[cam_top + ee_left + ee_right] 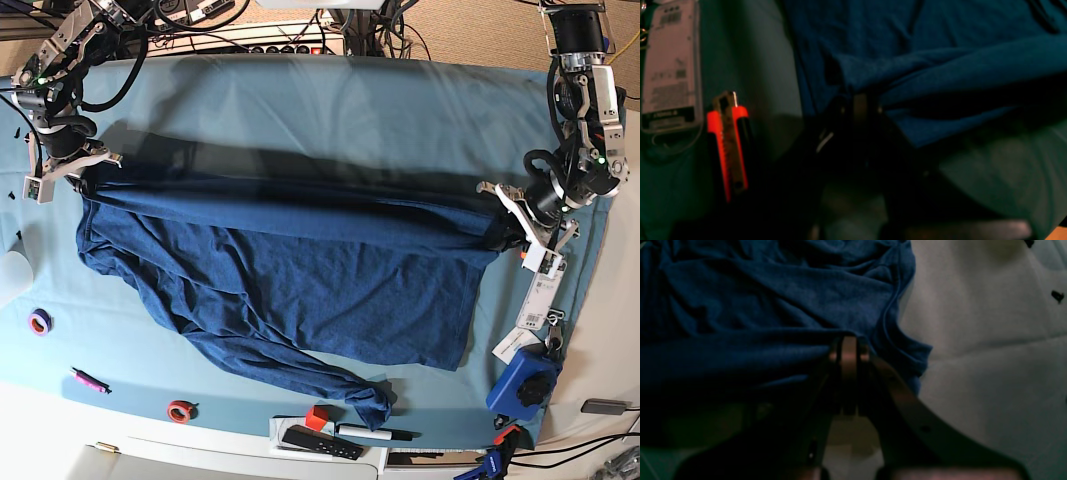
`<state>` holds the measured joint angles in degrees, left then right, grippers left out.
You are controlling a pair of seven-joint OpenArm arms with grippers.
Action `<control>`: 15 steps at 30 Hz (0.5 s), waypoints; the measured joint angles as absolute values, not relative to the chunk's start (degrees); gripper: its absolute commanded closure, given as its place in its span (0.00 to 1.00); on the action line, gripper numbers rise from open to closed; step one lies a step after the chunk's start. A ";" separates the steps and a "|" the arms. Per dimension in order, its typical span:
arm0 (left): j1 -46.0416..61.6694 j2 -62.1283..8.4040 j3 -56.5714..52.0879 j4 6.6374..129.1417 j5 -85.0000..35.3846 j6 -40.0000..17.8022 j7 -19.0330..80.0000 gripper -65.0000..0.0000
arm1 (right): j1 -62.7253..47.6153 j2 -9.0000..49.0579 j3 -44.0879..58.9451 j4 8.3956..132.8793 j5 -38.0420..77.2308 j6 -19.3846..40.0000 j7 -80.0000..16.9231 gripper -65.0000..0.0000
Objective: Layout the t-shirt on the table in an organized manner, then fold the t-shirt properly
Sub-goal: 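Lift the collar edge with both grippers and lay it over the shirt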
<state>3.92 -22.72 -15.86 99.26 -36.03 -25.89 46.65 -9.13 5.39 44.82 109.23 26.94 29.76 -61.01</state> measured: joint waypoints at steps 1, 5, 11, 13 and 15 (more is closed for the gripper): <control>3.97 -22.72 -15.86 99.26 -36.03 -25.89 46.87 1.00 | -9.13 5.39 44.82 109.23 26.94 29.76 -61.04 1.00; 3.95 -22.72 -15.86 99.26 -35.57 -25.89 47.57 1.00 | -9.13 5.39 44.82 109.23 26.94 29.76 -61.30 1.00; 3.95 -22.72 -15.86 99.26 -34.09 -25.89 47.92 1.00 | -9.10 5.39 44.82 109.23 26.94 29.76 -61.34 1.00; 3.95 -22.72 -15.86 99.26 -34.09 -25.89 47.92 0.84 | -9.10 5.39 44.82 109.23 26.96 29.76 -62.04 0.88; 3.95 -22.72 -15.86 99.26 -33.43 -25.89 47.92 0.62 | -9.15 5.39 44.82 109.23 26.81 29.71 -62.50 0.63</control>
<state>3.95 -22.72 -15.86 99.26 -33.43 -25.89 47.92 -9.15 5.39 44.82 109.23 26.81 29.71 -62.50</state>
